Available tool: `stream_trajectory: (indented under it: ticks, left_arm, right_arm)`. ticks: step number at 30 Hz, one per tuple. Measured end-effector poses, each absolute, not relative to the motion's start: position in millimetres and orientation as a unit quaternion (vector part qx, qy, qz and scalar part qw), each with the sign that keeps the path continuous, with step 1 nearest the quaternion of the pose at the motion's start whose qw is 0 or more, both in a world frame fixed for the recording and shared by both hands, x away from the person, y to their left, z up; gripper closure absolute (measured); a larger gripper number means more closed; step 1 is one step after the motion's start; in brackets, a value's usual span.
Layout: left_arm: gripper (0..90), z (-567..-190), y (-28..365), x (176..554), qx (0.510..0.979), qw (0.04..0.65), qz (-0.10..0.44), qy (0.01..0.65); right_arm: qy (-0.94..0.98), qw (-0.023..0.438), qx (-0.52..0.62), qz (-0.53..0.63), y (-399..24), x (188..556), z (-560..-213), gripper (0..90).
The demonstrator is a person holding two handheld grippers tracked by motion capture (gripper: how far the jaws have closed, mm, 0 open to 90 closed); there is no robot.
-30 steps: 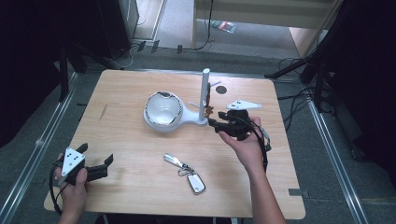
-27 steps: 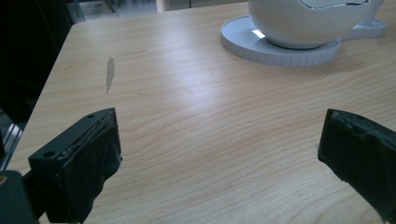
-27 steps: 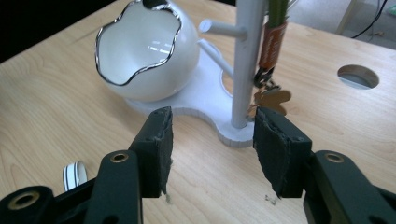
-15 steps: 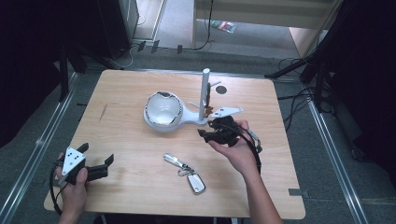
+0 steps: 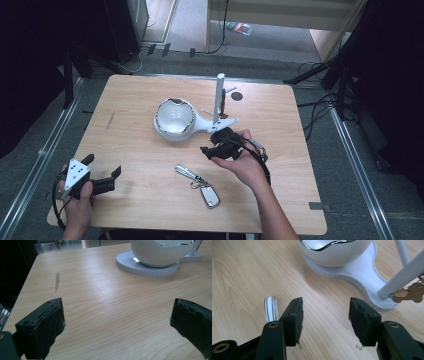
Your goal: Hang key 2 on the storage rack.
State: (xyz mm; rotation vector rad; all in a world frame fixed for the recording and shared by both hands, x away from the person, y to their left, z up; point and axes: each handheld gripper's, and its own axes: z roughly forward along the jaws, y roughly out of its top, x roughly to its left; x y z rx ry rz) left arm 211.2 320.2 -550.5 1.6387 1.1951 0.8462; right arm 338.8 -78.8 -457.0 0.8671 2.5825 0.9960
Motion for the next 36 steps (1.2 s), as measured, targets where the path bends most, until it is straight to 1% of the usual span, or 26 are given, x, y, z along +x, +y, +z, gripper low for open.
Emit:
stream_trajectory:
  ticks: [17, 36]
  left_arm:
    - [0.0, -551, 320, 212, 0.666, 0.453, 0.343, 0.484]
    - [0.0, -551, 320, 212, 0.665, 0.452, 0.343, 0.486]
  right_arm:
    - [0.915, 0.104, 0.268, 0.284, -58, 329, -471, 44.8]
    - [0.942, 0.065, 0.242, 0.222, -44, 323, -486, 45.6]
